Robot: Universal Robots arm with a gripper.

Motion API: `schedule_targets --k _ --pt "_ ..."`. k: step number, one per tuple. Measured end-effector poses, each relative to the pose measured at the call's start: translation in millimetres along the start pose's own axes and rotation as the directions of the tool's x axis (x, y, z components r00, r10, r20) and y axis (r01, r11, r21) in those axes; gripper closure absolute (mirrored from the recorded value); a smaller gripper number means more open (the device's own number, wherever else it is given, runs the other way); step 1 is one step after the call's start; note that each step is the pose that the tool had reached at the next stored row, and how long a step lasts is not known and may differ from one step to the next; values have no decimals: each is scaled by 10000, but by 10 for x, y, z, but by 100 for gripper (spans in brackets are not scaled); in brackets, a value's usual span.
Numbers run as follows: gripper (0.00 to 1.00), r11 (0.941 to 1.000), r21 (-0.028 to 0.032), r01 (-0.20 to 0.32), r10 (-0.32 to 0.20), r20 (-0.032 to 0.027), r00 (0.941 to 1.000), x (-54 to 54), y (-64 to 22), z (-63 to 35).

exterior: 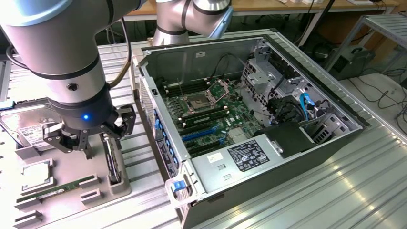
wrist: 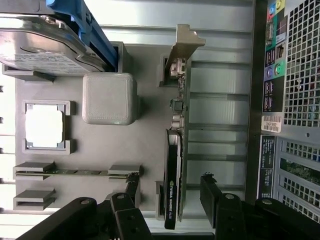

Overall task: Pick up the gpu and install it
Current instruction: 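Pick up the gpu and move the gpu toward the slot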

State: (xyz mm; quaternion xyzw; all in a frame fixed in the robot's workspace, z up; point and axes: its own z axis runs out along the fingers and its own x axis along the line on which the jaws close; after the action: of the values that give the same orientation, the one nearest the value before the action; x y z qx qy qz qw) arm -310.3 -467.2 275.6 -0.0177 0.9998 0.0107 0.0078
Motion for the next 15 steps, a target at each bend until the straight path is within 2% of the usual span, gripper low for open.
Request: schedule_targets --k 7,12,15 --pt "40 10000 6 15 -15 -1 10000 -13 4 36" --pt "40 10000 9 12 -12 -2 10000 -28 25 109" --pt "40 10000 67 13 -13 -2 10000 -29 80 146"
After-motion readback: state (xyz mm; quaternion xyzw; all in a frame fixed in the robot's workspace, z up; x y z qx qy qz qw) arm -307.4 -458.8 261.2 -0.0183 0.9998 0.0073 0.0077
